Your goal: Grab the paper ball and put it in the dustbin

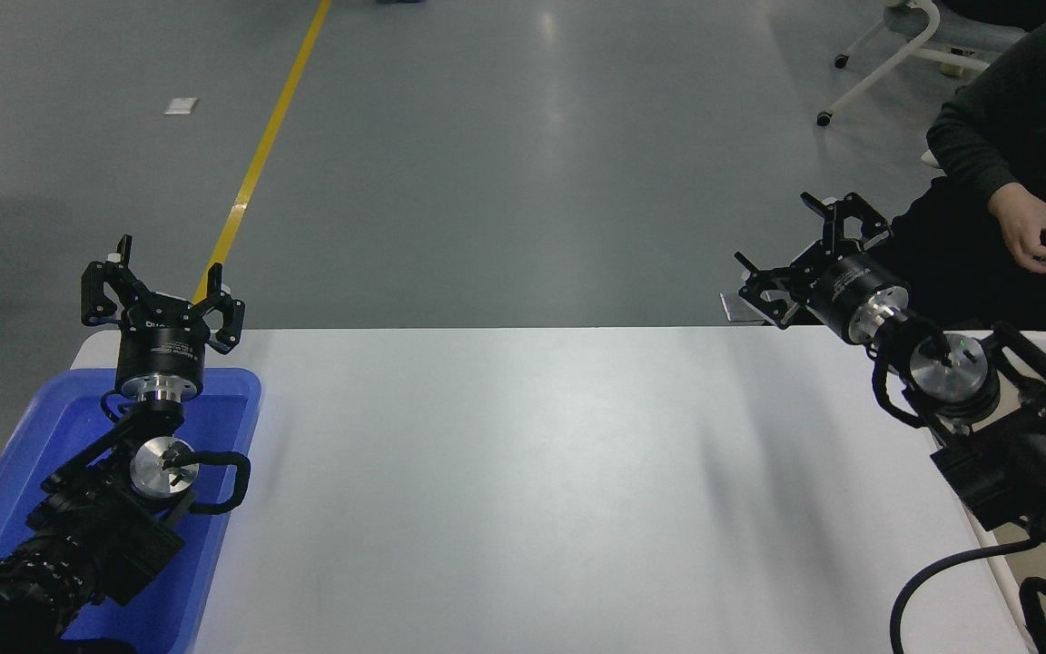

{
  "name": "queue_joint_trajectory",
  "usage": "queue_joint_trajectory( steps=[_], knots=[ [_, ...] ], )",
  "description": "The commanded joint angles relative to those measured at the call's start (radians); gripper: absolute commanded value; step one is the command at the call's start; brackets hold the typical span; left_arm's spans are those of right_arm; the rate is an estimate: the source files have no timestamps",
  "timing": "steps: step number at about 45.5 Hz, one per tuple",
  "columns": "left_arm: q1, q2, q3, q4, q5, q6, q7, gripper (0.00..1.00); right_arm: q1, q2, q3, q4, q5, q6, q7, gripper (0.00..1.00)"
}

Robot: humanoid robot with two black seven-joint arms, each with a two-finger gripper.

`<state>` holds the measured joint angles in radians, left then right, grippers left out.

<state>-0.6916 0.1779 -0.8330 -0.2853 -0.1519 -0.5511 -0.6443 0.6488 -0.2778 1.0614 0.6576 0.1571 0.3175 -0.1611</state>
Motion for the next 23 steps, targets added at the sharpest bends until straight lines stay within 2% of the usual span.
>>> queue_joint_trajectory(
  steps=[1,23],
  knots=[
    [0.000,0.000,0.000,0.000,0.000,0.000,0.000,0.99,-0.075,0.020,0.029,-0.013,0.001,0.067,0.008,1.00],
    [0.000,0.000,0.000,0.000,0.000,0.000,0.000,0.99,-0.141,0.020,0.048,-0.015,0.001,0.098,0.008,1.00]
  ],
)
